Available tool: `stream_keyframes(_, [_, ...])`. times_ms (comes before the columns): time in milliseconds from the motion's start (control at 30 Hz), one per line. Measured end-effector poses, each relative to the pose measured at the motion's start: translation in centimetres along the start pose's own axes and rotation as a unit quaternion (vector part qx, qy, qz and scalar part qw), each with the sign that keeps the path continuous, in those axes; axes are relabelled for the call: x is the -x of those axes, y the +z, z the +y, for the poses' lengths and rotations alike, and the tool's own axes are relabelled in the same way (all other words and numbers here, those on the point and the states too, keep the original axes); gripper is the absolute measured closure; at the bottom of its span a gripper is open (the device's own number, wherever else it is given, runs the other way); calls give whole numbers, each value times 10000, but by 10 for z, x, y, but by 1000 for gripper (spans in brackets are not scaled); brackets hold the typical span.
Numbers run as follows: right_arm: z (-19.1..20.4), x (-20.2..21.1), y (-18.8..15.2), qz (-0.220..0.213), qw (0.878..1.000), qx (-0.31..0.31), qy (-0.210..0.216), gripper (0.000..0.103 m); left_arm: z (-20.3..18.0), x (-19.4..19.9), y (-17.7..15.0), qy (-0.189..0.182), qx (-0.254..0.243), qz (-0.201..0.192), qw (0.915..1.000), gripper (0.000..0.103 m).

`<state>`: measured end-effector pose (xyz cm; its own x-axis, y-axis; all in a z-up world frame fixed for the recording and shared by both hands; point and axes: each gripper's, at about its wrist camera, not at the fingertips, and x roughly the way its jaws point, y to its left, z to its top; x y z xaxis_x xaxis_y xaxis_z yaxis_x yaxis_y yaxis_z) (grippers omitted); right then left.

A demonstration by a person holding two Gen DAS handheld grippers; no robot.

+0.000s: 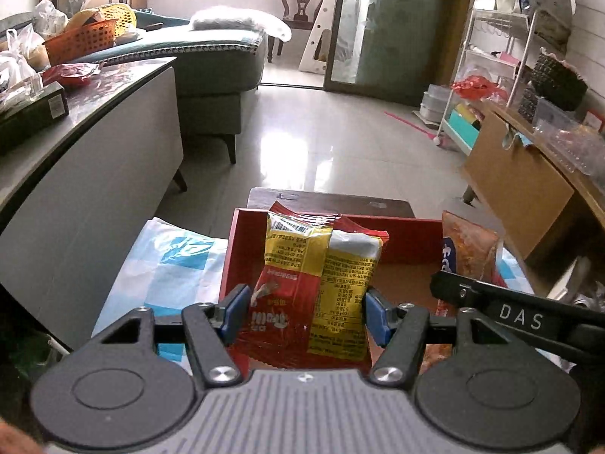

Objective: Organize snacks
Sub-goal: 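Carry both bags into the red box and open both tools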

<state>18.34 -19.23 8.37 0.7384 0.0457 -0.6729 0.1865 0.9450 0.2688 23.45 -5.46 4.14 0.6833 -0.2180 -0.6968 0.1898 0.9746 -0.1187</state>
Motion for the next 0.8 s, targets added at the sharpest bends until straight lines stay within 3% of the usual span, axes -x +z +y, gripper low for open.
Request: stream_keyframes(800, [-6,-40,-7,244,9994,172,-185,41,-6,-42,-18,264,-235,497,9981,46])
